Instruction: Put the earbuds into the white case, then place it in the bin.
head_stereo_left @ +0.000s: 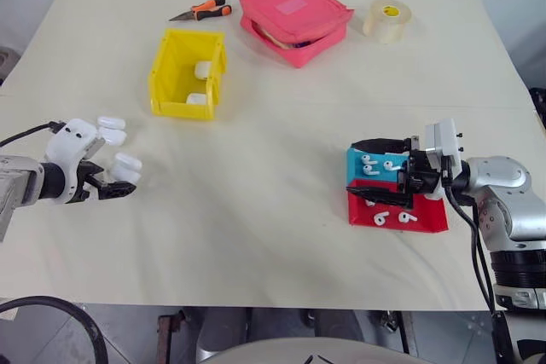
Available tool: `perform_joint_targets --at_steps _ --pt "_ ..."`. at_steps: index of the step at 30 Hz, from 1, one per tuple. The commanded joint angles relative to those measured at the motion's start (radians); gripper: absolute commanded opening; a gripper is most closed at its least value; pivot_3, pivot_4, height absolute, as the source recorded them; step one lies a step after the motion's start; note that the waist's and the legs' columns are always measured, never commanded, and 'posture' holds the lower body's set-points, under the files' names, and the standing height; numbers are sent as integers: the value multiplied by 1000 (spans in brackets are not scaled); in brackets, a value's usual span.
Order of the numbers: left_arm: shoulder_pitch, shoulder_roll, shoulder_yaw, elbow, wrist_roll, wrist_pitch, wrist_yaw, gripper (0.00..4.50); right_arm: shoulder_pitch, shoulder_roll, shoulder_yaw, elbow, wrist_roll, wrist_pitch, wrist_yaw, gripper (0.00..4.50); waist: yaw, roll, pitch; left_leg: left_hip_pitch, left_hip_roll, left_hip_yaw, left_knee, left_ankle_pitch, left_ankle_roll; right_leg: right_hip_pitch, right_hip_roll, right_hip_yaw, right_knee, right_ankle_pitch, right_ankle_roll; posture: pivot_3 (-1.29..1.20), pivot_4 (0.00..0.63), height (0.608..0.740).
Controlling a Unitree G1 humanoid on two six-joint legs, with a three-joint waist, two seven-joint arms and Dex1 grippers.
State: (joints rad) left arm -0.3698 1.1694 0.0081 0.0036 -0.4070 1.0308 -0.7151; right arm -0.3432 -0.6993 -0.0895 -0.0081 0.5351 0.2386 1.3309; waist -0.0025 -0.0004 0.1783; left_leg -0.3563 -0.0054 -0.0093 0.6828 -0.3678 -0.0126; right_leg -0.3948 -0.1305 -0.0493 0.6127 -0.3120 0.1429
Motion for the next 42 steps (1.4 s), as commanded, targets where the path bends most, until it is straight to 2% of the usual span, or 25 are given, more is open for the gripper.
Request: perform_joint_targets --at_steps 1,10,21,30,31,36,42 --pt "-71 -20 -43 53 58 -28 -19 4477 -6 -13 -19 -30 13 -3 -4 4500 2 0 0 0 0 2 0 0 0 0 0 0 0 0 0 0 150 740" --pt "-143 -28 -140 113 134 -19 -97 4477 -2 -17 -20 -42 12 3 -17 4500 1 0 0 0 0 3 1 0 0 0 0 0 1 0 0 0 150 740" --pt "-188 -31 -180 135 173 91 -133 4477 -12 -18 -16 -32 6 3 -23 4500 -2 0 0 0 0 3 1 0 1 0 0 0 2 0 0 0 150 740" --pt "-166 -31 -187 111 173 164 -132 4477 -20 -15 -10 -23 1 -3 -20 4500 -7 0 0 2 0 5 1 0 1 0 0 0 3 0 0 0 150 740" --pt "-166 -33 -185 109 172 169 -131 4088 -21 -14 -10 -22 0 -4 -20 4500 -7 0 0 2 0 5 1 0 1 0 0 0 3 0 0 0 150 740" --pt "-177 -66 -158 111 174 199 -91 2785 -25 -16 -9 -18 -3 -6 -15 4500 -4 0 0 3 0 5 1 0 1 0 0 0 4 0 0 0 150 740" --pt "-183 -107 -99 50 169 172 -52 2782 -40 -20 -20 -10 -10 -2 -35 4500 1 0 0 3 0 5 2 1 0 0 -1 0 7 0 0 0 150 740"
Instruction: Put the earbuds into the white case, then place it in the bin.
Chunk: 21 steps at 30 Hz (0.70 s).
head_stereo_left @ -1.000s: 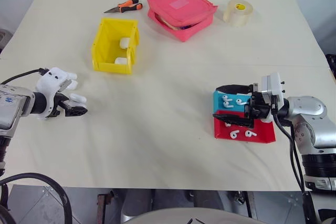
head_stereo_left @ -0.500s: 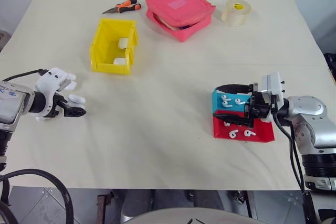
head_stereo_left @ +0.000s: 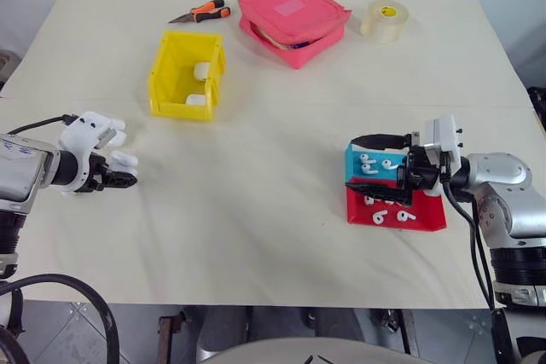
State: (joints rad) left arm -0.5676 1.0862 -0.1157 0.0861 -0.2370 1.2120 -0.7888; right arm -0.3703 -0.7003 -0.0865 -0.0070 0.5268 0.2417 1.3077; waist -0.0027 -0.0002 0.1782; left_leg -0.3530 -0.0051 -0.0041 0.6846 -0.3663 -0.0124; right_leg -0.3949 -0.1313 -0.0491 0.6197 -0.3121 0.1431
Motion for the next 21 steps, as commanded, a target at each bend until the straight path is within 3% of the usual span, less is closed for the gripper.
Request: perform_joint_targets --at_steps 1,7,11,16,21 --pt "9 -37 44 -57 -9 -12 29 2782 -13 -22 -27 -13 -1 -2 -18 4500 4 0 0 0 0 0 0 0 0 0 0 0 0 0 0 0 150 740" --pt "-26 -234 152 -240 -41 -194 119 2782 20 -50 -53 -44 -7 5 -71 4500 26 -2 1 -6 -1 -5 7 0 1 0 -2 -2 0 0 0 0 150 740" --pt "-45 -373 141 -265 -41 -334 160 2782 72 -60 -84 -119 6 29 -135 4500 25 -2 1 -10 -1 -8 9 -1 0 -2 -1 -5 0 0 0 0 150 740" --pt "-88 -556 131 -223 -59 -559 168 2782 138 -75 -125 -204 8 71 -204 4500 26 -3 1 -13 -1 -9 13 -1 0 -2 -1 -7 1 1 1 0 150 740" --pt "-106 -727 100 -105 -66 -898 73 2782 214 -98 -168 -301 9 127 -275 4500 28 -3 1 -15 -2 -10 15 -1 0 -2 -1 -9 0 1 2 0 150 740"
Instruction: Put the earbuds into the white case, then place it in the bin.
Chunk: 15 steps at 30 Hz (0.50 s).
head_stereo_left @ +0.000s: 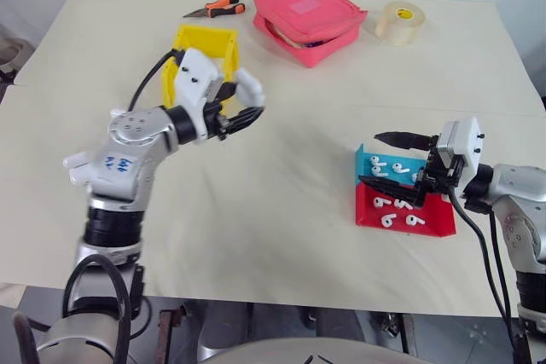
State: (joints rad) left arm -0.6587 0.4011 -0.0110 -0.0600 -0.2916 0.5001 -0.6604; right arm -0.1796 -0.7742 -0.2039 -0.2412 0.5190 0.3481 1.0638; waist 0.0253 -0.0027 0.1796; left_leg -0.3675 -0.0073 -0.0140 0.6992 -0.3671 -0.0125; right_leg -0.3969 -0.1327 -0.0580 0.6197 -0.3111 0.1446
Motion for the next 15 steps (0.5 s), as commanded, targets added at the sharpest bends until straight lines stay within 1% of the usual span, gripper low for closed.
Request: perform_joint_targets --at_steps 1,2,4,7,11,15 --pt "-15 -70 -19 69 -7 -258 -81 2782 40 -28 -62 -86 22 27 -39 4500 0 0 0 0 0 0 0 0 0 0 0 0 0 0 0 0 150 740" --pt "-16 -100 -42 112 6 -340 -109 2782 61 -31 -77 -111 26 38 -51 4500 0 0 0 0 0 0 0 0 0 0 0 0 0 0 0 0 150 740" --pt "-22 -137 -80 180 35 -441 -147 2782 94 -35 -101 -148 34 58 -72 4500 0 0 0 0 0 0 0 0 0 0 0 -1 0 0 0 0 150 740" --pt "-22 -189 -128 217 36 -526 -200 2782 132 -39 -123 -191 42 82 -94 4500 0 0 0 0 0 0 0 0 0 0 0 -1 0 0 1 0 150 740" --pt "16 -242 -172 171 -7 -548 -260 2782 176 -47 -154 -235 38 104 -120 4500 0 0 0 -1 0 0 0 0 1 0 0 -1 -1 0 1 0 150 740" --pt "85 -253 -211 94 -43 -521 -308 2782 246 -87 -201 -285 23 134 -122 4500 -1 0 0 0 0 0 0 0 1 0 1 -1 -1 0 1 0 150 740"
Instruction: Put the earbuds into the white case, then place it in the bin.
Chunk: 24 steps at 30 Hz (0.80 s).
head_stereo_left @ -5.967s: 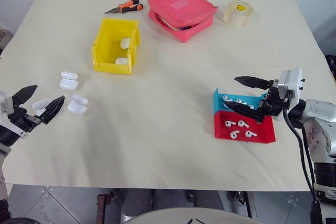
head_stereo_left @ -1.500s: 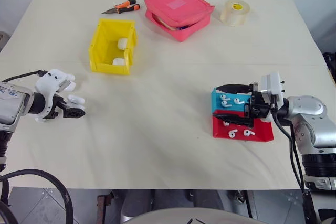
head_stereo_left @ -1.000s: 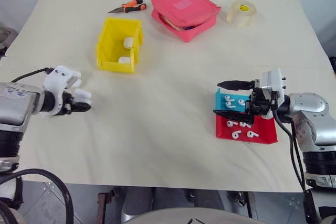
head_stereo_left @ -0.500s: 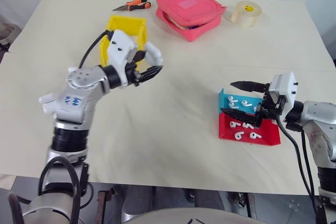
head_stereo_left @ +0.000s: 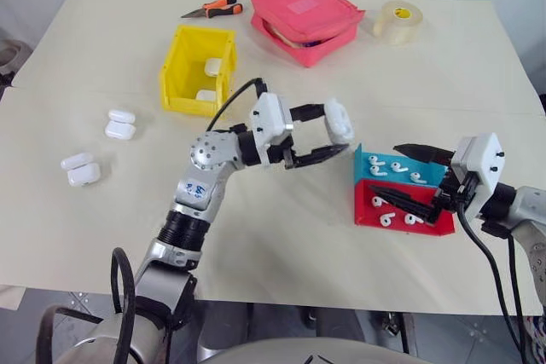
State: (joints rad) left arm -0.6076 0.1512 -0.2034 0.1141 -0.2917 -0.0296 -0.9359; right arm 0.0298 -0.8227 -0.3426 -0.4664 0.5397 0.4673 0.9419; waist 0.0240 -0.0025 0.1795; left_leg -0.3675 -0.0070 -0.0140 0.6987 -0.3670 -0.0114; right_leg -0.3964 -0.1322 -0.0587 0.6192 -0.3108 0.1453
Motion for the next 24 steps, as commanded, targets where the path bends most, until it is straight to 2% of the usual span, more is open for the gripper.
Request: perform_joint_targets --at_steps 1,10,13,15,18,21,24 --pt "53 -2 -26 -102 -53 22 -41 2782 61 -57 -77 -71 -5 21 7 4500 1 0 0 0 0 0 0 0 0 0 0 0 0 0 0 0 150 740" --pt "183 37 -61 -210 -96 73 -104 2782 315 -131 -273 -229 -2 114 60 4500 5 0 0 1 0 -2 1 0 1 3 0 0 -1 0 0 0 150 740" --pt "215 46 -68 -228 -105 81 -118 2782 441 -207 -338 -288 3 298 93 4500 5 1 -1 1 0 -2 0 0 1 3 0 0 -2 0 0 0 150 740" --pt "226 44 -65 -237 -108 86 -111 2782 465 -224 -366 -309 13 339 97 4500 5 1 -1 2 -1 -1 0 0 2 4 0 0 -2 0 0 0 150 740" --pt "242 46 -70 -249 -108 86 -107 2782 475 -208 -413 -335 27 353 108 3870 4 1 -1 2 0 -2 0 0 2 4 0 0 -2 0 0 0 150 740" --pt "254 48 -72 -258 -106 86 -100 2782 485 -202 -424 -352 18 363 109 2914 4 1 -1 2 0 -2 0 0 2 4 0 0 -2 0 0 0 150 740" --pt "268 51 -77 -270 -106 84 -100 2782 480 -198 -419 -370 24 378 97 2914 4 1 -1 2 0 -2 0 0 2 4 0 0 -2 0 0 0 150 740"
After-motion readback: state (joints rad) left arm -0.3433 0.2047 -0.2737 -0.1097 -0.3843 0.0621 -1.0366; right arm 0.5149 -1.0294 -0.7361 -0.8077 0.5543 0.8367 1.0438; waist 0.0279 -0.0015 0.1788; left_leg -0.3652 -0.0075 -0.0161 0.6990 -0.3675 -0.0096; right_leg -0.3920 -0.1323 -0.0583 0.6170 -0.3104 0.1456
